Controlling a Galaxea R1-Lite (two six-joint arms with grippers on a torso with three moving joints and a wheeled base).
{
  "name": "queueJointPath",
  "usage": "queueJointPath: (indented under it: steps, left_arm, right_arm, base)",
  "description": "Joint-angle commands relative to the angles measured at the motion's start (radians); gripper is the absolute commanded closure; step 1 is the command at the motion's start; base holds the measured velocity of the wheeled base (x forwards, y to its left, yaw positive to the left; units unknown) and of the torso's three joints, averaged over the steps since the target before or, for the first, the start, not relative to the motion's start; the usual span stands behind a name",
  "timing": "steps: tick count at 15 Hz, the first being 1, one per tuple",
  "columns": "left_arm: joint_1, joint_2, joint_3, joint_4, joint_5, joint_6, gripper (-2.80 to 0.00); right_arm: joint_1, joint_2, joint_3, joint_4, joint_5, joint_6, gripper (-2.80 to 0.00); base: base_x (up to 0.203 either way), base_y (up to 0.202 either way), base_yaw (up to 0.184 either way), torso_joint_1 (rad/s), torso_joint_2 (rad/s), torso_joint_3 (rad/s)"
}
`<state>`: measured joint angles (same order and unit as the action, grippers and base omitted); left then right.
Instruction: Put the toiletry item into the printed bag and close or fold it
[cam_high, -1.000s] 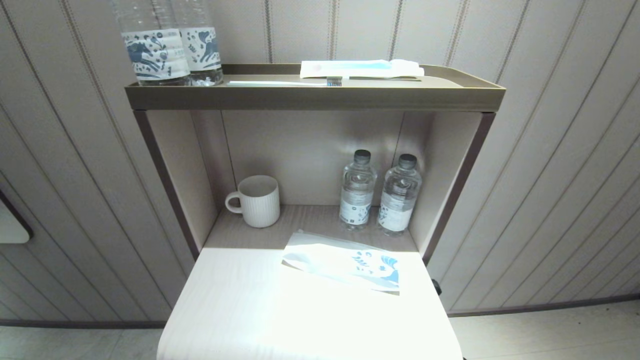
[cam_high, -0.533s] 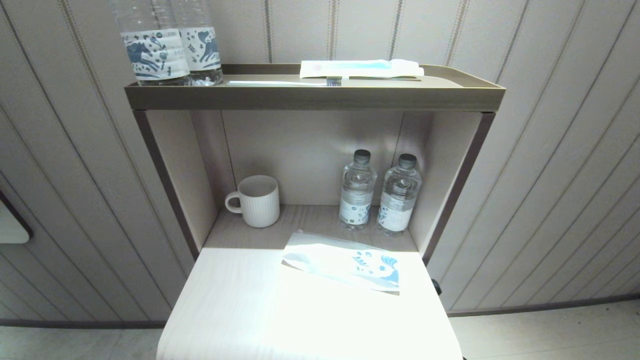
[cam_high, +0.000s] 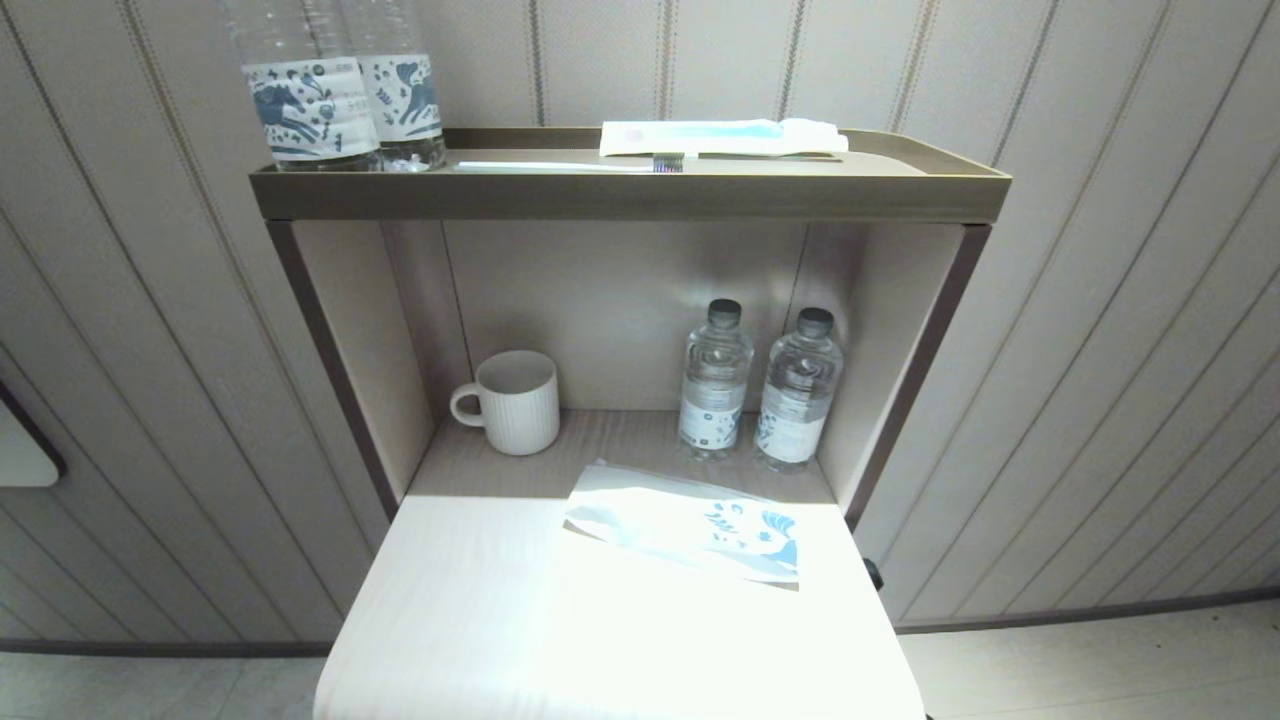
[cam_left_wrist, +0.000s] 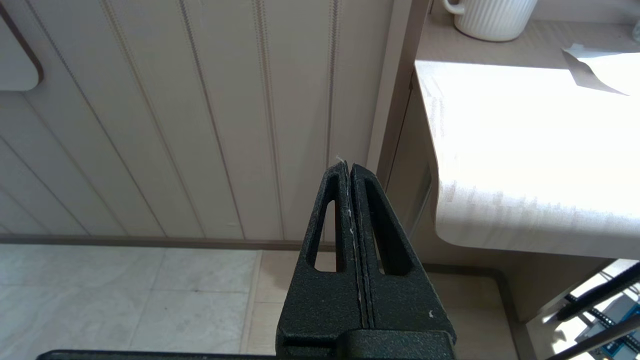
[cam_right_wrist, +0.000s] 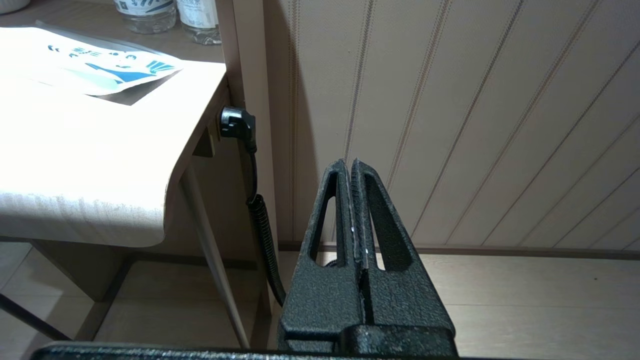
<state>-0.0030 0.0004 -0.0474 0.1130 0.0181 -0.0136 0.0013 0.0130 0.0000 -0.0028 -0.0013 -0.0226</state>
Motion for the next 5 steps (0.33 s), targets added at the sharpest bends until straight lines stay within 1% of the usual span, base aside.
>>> queueJointPath:
  steps: [1,5]
  left_arm:
    - [0.0,0.001,0.0,0.001,-0.001,0.0,0.0]
    - [0.0,0.0,0.0,0.001,-0.001,-0.002,0.0]
  right_arm:
    - [0.0,0.004,0.0,0.0,0.0,0.0,0.0]
    - [0.0,0.003,0.0,0.0,0.0,0.001,0.0]
  base:
    - [0.0,0.0,0.0,0.0,0.0,0.0]
    - [0.0,0.0,0.0,0.0,0.0,0.0]
